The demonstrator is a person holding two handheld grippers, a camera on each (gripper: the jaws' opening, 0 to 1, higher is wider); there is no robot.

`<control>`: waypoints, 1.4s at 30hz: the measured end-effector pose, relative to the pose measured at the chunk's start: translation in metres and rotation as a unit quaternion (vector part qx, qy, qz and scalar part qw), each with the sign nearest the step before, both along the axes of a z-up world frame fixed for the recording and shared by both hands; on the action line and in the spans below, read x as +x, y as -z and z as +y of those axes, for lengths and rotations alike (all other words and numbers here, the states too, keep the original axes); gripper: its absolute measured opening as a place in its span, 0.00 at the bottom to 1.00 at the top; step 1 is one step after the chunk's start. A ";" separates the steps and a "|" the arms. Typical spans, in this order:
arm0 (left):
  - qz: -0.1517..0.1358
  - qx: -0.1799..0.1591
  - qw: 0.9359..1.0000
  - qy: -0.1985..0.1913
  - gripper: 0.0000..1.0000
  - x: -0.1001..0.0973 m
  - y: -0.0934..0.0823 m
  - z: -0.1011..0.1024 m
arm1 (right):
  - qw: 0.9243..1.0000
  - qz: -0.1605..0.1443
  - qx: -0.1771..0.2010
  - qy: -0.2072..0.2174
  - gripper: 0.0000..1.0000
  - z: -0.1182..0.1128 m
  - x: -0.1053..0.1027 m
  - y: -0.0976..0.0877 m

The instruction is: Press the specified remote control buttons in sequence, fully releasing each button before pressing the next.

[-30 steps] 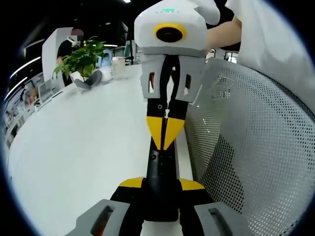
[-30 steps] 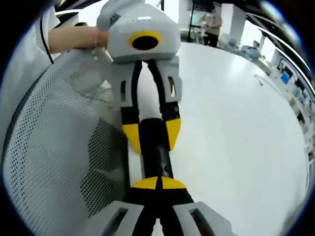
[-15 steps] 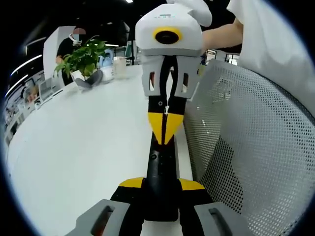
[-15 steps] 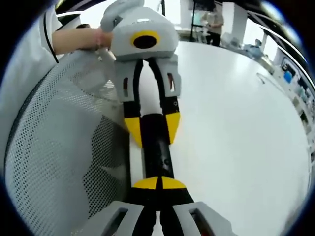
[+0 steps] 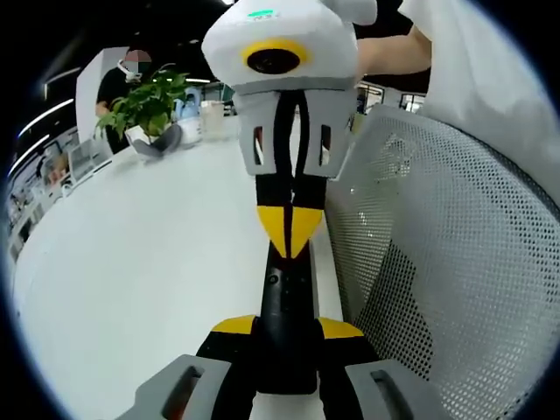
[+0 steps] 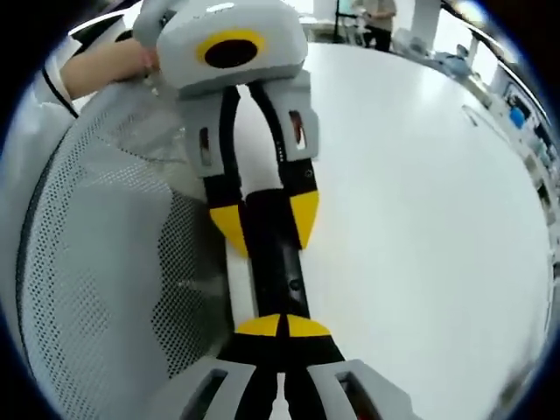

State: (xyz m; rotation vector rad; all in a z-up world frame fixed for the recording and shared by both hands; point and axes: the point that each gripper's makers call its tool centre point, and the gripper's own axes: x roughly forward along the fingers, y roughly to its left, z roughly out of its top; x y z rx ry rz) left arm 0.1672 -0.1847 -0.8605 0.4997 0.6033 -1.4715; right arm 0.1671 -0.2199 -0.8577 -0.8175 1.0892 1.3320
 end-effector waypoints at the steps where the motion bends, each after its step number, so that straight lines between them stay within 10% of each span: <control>1: 0.000 0.000 1.000 0.000 0.24 0.000 0.000 0.000 | 1.000 0.007 0.001 0.005 0.00 -0.001 0.000 0.000; 13: 0.001 -0.002 1.000 -0.005 0.24 0.000 0.000 0.000 | 0.989 0.031 0.127 0.062 0.00 -0.005 -0.001 -0.005; 23: 0.004 -0.004 1.000 -0.007 0.24 0.000 0.000 0.000 | 0.992 0.012 0.108 0.066 0.00 -0.016 -0.001 -0.005; 28: 0.005 -0.004 1.000 -0.007 0.24 0.000 0.000 0.000 | 0.993 -0.061 0.097 -0.003 0.00 -0.014 -0.003 -0.005; 42: 0.003 -0.003 1.000 -0.004 0.24 0.000 0.000 0.000 | 0.987 -0.104 0.035 -0.115 0.00 -0.011 -0.003 -0.001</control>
